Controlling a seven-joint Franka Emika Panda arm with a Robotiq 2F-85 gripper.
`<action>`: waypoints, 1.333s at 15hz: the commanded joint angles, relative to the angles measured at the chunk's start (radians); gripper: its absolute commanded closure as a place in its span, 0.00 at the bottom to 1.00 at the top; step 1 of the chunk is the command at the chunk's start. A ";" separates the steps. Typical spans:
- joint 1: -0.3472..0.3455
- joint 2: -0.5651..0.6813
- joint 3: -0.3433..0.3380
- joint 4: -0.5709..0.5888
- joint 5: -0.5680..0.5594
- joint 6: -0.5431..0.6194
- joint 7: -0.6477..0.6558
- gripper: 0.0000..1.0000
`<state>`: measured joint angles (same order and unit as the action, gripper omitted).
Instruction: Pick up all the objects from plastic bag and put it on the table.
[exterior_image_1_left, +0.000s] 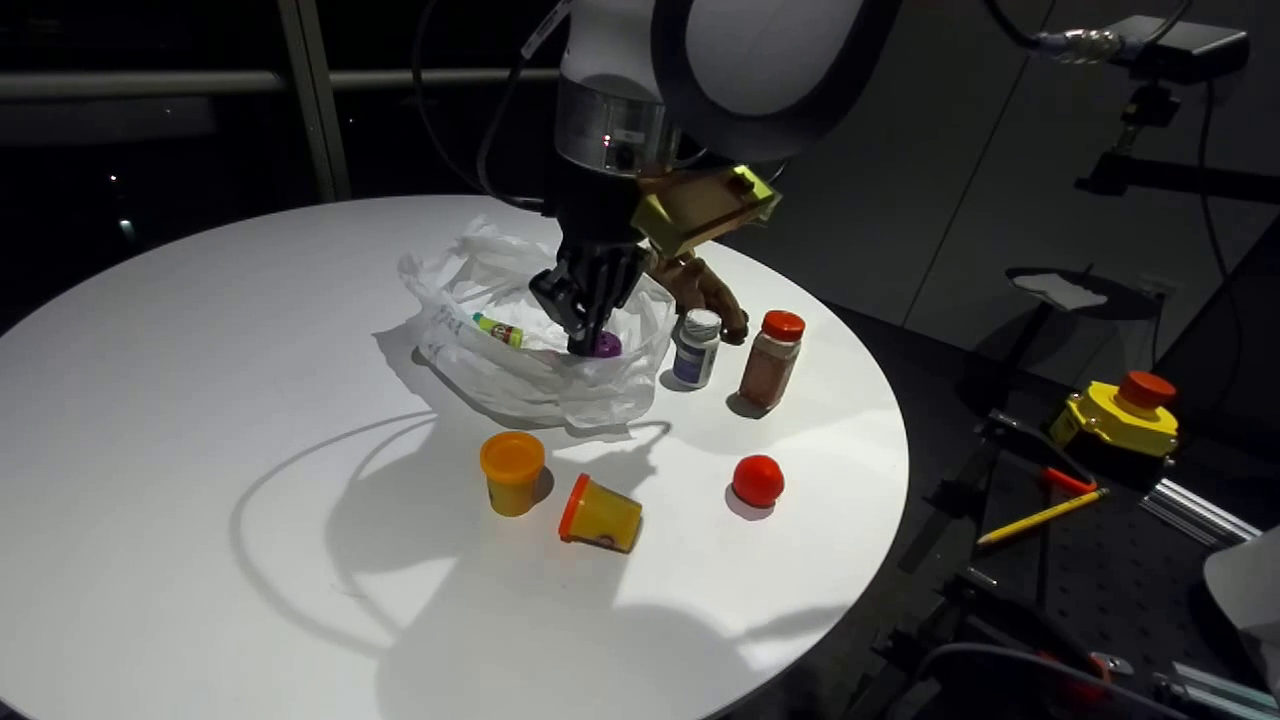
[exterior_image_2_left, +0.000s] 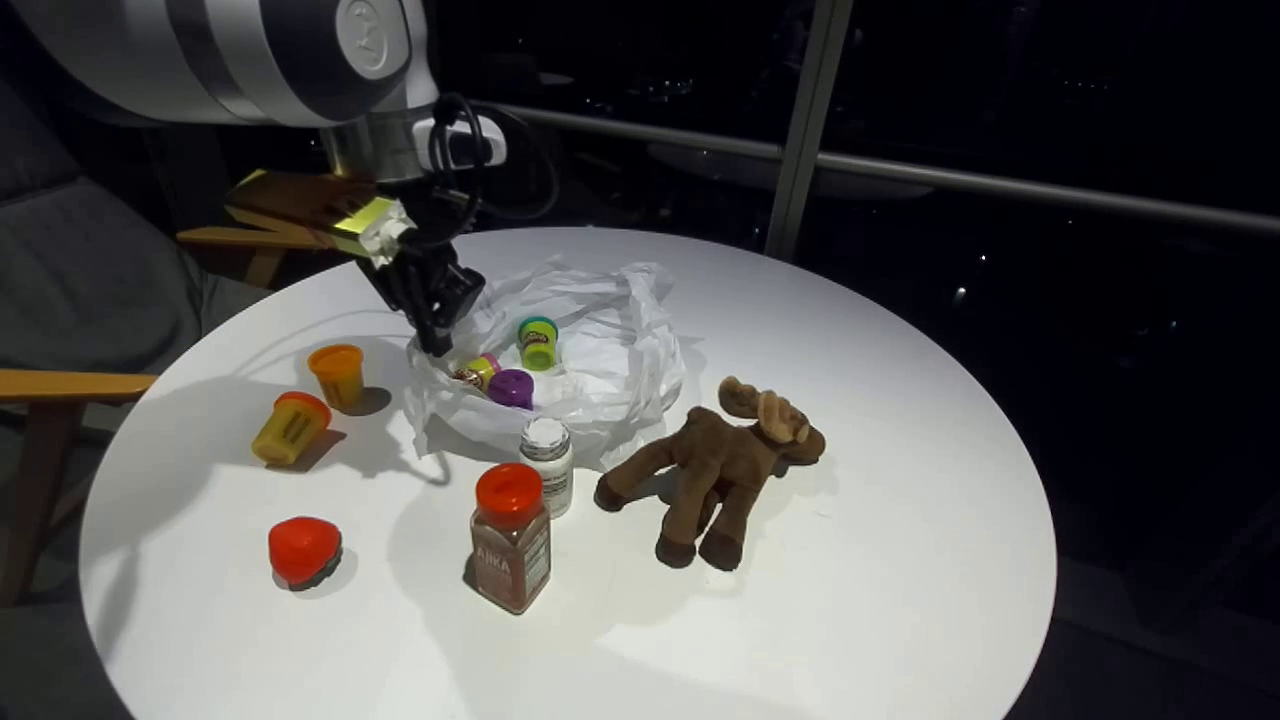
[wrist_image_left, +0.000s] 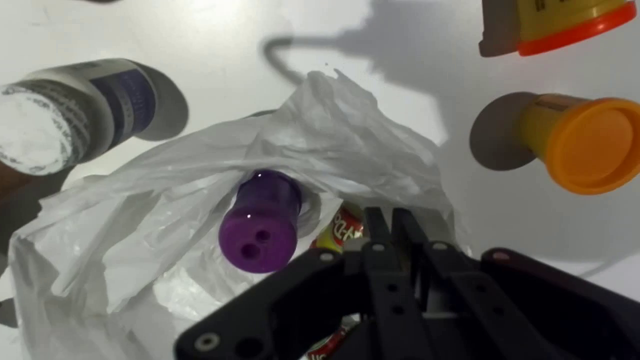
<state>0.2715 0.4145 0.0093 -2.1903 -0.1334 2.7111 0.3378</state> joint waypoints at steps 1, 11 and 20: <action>-0.047 -0.053 0.059 -0.061 0.072 -0.024 -0.085 0.89; -0.085 -0.039 0.078 -0.093 0.098 -0.080 -0.174 0.88; -0.103 -0.140 0.094 0.005 0.125 -0.212 -0.225 0.89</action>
<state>0.1846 0.2751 0.0901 -2.2261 -0.0256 2.4956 0.1338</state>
